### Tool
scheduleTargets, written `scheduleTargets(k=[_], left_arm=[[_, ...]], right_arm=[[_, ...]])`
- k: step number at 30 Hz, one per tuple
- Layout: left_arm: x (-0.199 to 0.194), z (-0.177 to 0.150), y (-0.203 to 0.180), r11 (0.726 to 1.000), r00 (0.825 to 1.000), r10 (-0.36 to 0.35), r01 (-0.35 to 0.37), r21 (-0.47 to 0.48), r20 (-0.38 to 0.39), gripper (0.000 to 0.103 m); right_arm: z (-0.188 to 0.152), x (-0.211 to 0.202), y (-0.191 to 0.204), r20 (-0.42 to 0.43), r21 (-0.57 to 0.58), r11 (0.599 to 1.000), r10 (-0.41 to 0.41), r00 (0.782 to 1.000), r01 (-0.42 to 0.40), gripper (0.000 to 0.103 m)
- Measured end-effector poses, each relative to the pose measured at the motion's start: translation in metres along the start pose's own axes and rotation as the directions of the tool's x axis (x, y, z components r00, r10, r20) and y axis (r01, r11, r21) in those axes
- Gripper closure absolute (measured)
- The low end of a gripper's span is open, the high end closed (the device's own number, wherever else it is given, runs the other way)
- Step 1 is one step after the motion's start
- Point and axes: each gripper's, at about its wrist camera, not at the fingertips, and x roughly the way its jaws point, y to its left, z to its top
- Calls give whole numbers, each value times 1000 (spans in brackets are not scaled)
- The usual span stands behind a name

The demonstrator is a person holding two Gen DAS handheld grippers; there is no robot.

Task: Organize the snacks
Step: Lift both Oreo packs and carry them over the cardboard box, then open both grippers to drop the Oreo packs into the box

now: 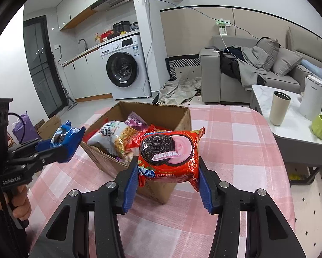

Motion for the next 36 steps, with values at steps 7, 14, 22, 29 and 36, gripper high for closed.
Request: scheduleTargets(k=[7,14,22,29,36], left_arm=[[5,17,14,998,998,63,-63,1,16,61],[33,28,22,995,995,100,-100,-8,-12,61],[76,28,21,992,992,125,-124,5,-29,61],[95,24,22,990,989,140,-140,27,-35,60],[111,18,21,984,985,168,-165,64,-49,60]], right_arm=[[12,19,20,-6,-18,999,30,1000,-30,52],[23,36,34,-6,-26,999,44,999,-44,52],[33,58,32,12,2,998,55,998,-55,52],[37,77,29,-13,12,999,42,999,-42,52],[41,88,24,-19,24,999,37,999,-36,52]])
